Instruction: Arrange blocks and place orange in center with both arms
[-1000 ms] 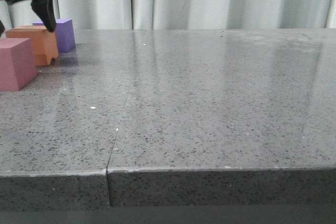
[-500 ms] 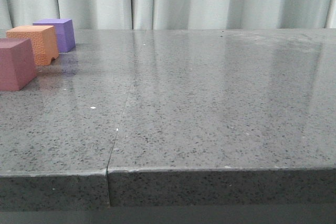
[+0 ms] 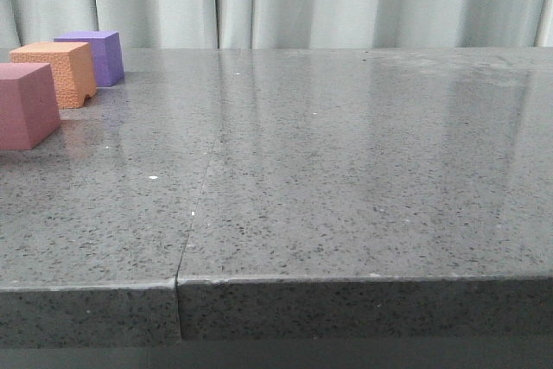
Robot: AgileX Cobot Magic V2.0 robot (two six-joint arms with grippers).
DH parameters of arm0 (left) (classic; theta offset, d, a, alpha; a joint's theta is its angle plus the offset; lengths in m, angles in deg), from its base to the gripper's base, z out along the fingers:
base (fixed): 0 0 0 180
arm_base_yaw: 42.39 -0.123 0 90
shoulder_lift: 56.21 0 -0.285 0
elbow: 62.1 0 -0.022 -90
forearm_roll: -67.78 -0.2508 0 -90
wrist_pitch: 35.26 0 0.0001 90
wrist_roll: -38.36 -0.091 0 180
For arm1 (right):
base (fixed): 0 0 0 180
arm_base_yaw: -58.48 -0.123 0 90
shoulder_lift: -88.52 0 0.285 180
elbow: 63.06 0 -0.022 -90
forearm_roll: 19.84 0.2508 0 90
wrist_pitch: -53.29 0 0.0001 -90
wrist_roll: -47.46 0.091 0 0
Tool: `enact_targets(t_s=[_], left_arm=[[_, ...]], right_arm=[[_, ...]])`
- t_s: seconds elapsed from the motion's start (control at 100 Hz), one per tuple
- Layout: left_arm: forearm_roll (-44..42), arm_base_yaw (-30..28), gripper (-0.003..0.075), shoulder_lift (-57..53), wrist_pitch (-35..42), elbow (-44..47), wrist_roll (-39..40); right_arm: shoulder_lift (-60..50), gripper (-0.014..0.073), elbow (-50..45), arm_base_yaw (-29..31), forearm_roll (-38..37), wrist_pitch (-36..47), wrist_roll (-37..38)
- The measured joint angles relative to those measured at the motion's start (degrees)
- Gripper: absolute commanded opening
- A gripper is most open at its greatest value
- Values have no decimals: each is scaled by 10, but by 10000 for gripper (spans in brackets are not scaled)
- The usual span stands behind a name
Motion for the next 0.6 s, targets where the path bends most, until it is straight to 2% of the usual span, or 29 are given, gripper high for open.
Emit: enact_targets(t_s=[0.32, 0.6], left_arm=[[0, 0, -20, -137, 2, 106, 0], [-2, 0, -20, -208, -5, 175, 0]], right_arm=[[0, -69, 0, 0, 0, 0, 0], [0, -69, 0, 0, 0, 0, -1]])
